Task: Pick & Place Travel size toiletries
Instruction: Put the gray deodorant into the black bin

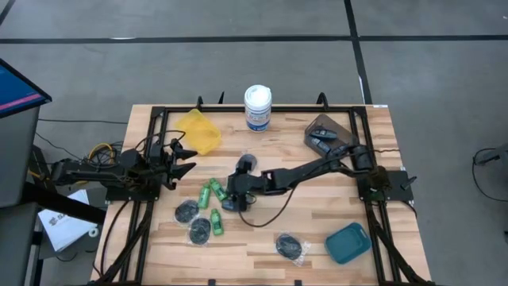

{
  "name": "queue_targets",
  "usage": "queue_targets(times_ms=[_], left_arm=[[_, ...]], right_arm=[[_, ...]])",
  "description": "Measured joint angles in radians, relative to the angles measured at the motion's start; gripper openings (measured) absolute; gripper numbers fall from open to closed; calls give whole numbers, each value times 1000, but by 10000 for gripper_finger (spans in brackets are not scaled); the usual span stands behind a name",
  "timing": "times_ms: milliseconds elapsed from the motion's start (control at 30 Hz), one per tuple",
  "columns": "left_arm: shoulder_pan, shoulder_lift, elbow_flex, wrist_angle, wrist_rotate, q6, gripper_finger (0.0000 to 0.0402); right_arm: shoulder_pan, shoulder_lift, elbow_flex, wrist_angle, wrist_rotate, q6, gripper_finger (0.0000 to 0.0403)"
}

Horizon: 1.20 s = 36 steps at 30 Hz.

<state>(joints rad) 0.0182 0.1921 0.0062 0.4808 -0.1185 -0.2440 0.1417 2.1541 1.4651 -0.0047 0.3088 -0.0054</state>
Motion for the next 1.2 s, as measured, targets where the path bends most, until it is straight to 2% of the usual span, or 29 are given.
queue_targets(times_ms=[167, 633, 800, 1000, 1200], left_arm=[[0, 0, 0, 1, 2, 1, 204], [0, -3, 0, 120, -5, 57, 201], [0, -39, 0, 161, -6, 59, 177], [0, -187, 0, 161, -1, 102, 137], [-1, -192, -1, 105, -6, 157, 97]], right_arm=[[1, 31, 0, 2, -53, 47, 266], [-3, 27, -39, -1, -50, 87, 266], [-7, 27, -66, 2, -50, 98, 266], [-7, 27, -106, 2, -50, 120, 266], [-7, 27, -107, -5, -50, 120, 261]])
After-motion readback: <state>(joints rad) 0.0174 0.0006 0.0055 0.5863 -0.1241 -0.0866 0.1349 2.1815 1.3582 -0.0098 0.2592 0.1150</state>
